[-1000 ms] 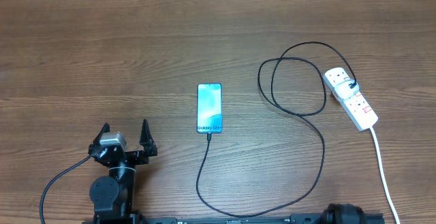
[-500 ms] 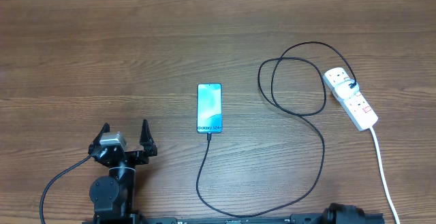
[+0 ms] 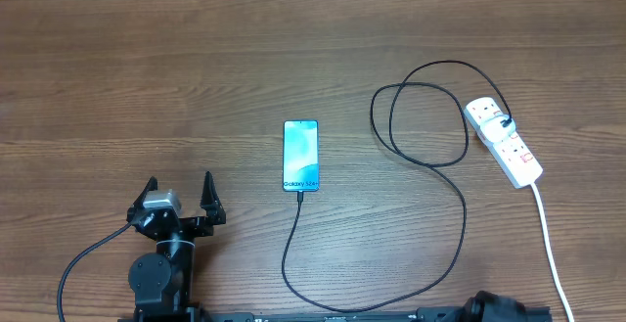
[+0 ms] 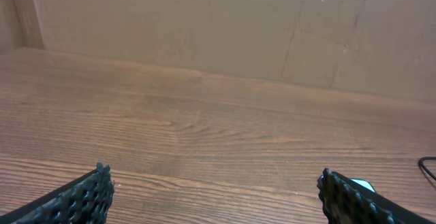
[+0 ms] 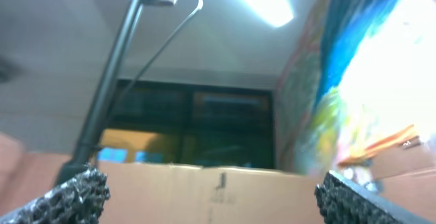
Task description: Plug charger to phone and switch on socket
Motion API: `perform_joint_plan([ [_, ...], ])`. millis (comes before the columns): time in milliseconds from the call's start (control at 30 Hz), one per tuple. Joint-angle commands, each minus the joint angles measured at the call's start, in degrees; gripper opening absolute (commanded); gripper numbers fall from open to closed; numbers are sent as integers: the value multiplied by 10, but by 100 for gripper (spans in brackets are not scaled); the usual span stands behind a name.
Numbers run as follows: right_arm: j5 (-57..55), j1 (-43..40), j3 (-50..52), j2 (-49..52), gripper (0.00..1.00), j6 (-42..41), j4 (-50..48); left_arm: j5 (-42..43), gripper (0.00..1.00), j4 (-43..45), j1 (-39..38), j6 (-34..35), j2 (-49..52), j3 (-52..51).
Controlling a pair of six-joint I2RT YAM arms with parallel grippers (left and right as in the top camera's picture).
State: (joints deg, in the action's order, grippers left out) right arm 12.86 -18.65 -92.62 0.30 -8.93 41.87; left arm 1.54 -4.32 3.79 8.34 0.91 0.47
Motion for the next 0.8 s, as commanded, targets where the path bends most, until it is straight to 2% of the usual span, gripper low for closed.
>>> perform_joint_plan([
  [0,-25,-19,38,1,100,0,-63,9,100,0,3,-15,-7,-2],
  [67,-4,-20,83,1,100,0,-158,9,100,0,3,-15,-7,-2],
  [167,10,-20,134,1,100,-12,-231,9,100,0,3,-15,-7,-2],
  [233,9,-20,160,1,100,-53,-251,9,100,0,3,-15,-7,-2],
  [433,42,5,225,1,100,-266,-236,9,100,0,3,-15,-7,-2],
  [567,70,83,232,1,100,-275,-196,9,100,0,3,-15,-7,-2],
  [767,67,190,232,1,100,-255,-76,9,100,0,3,-15,-7,-2],
])
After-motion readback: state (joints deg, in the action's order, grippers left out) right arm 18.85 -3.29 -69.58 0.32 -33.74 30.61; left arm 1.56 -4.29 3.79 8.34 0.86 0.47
